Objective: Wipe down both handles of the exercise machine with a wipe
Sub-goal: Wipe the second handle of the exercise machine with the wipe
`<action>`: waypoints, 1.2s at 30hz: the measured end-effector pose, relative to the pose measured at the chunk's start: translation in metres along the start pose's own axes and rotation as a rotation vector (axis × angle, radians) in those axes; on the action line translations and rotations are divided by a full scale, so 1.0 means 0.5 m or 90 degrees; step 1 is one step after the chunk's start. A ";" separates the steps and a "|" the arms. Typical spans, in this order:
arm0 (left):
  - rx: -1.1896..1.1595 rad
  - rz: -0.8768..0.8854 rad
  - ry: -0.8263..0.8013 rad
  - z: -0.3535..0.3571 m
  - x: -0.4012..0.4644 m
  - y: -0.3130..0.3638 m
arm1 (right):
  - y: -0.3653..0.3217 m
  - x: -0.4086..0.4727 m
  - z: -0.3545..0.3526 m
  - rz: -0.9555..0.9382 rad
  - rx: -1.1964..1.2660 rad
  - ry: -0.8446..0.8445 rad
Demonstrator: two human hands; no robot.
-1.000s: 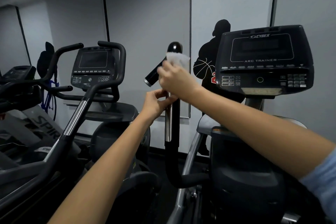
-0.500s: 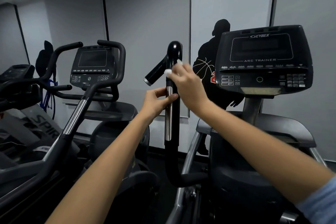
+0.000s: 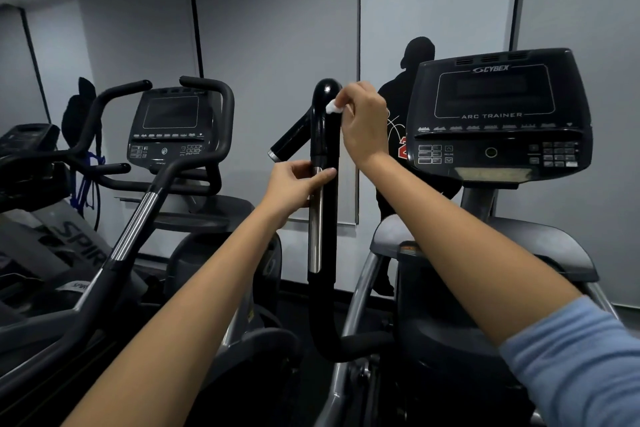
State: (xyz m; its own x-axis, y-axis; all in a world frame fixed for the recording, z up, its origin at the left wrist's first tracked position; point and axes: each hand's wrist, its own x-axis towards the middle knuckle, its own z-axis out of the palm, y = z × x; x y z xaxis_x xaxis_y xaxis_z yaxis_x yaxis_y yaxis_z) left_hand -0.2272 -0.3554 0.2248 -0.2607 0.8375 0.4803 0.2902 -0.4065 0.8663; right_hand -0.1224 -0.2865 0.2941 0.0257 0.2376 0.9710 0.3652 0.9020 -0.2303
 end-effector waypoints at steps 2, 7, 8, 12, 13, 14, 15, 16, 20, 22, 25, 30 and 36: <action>-0.009 0.001 -0.013 -0.001 -0.001 -0.001 | -0.001 -0.018 -0.002 -0.003 0.011 0.010; -0.016 0.002 -0.031 -0.007 0.001 -0.003 | 0.002 -0.116 -0.025 -0.184 -0.112 -0.069; -0.018 0.003 -0.035 -0.008 0.002 -0.004 | 0.007 -0.107 -0.028 -0.244 -0.156 -0.066; -0.027 -0.008 -0.036 -0.009 0.007 -0.006 | 0.009 -0.021 -0.020 -0.303 -0.229 -0.069; -0.025 -0.013 -0.035 -0.009 0.009 -0.006 | 0.005 0.001 -0.016 -0.289 -0.228 -0.089; -0.021 -0.018 -0.037 -0.010 0.010 -0.006 | -0.001 0.025 -0.013 -0.244 -0.225 -0.112; -0.018 -0.022 -0.040 -0.012 0.012 -0.006 | -0.003 0.051 -0.007 -0.177 -0.211 -0.135; -0.016 -0.026 -0.046 -0.014 0.013 -0.005 | -0.007 0.077 -0.002 -0.111 -0.205 -0.157; -0.019 -0.025 -0.065 -0.019 0.017 -0.004 | -0.013 0.115 0.004 -0.078 -0.254 -0.199; -0.027 -0.020 -0.069 -0.018 0.018 -0.005 | -0.011 0.085 0.000 -0.141 -0.282 -0.193; -0.027 -0.022 -0.075 -0.019 0.020 -0.003 | -0.015 0.003 -0.029 -0.268 -0.299 -0.200; -0.032 -0.018 -0.083 -0.020 0.022 -0.005 | -0.021 0.023 -0.039 -0.315 -0.309 -0.241; -0.030 -0.003 -0.081 -0.020 0.022 -0.015 | -0.014 0.170 0.006 -0.080 -0.290 -0.324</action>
State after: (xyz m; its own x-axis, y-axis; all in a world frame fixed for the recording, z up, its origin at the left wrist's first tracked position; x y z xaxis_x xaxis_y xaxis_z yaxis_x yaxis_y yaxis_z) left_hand -0.2416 -0.3466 0.2250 -0.1423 0.8776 0.4578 0.2451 -0.4169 0.8753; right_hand -0.1255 -0.2715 0.3783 -0.4409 0.3817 0.8123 0.6942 0.7187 0.0391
